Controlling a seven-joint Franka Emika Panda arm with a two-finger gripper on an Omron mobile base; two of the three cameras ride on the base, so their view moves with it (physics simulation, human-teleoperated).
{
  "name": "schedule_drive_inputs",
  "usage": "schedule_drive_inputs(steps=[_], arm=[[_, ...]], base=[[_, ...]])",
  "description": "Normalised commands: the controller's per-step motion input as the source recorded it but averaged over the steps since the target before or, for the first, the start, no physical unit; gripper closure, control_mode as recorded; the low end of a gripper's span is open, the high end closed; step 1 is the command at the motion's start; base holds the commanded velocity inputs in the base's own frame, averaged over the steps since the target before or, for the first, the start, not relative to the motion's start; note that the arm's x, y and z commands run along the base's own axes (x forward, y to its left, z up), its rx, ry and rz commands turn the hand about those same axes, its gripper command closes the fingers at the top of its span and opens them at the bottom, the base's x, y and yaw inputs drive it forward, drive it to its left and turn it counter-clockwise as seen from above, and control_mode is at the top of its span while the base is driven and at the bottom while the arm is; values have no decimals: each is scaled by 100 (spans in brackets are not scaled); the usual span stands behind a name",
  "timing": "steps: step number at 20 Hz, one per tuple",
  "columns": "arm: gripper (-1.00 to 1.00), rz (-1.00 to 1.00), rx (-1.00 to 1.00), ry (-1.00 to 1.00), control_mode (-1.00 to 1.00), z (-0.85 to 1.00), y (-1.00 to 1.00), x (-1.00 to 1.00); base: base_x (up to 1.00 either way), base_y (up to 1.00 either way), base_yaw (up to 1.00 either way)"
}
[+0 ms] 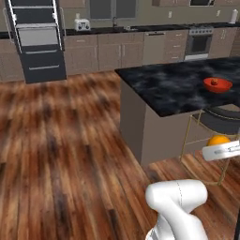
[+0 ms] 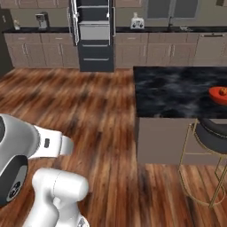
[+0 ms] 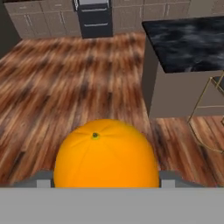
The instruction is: Retrieve the peach and orange from the fridge and place them into the bowl on the dining table.
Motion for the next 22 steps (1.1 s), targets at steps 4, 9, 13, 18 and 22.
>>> schedule_drive_inputs(steps=[4, 9, 13, 18, 22], arm=[[100, 0, 0, 0, 100, 0, 0, 0], [100, 0, 0, 0, 100, 0, 0, 0], [100, 0, 0, 0, 100, 0, 0, 0], [100, 0, 0, 0, 100, 0, 0, 0], [100, 0, 0, 0, 100, 0, 0, 0]], base=[[19, -100, -27], [19, -100, -27], [36, -100, -26], [53, -100, -25], [84, -70, -19]])
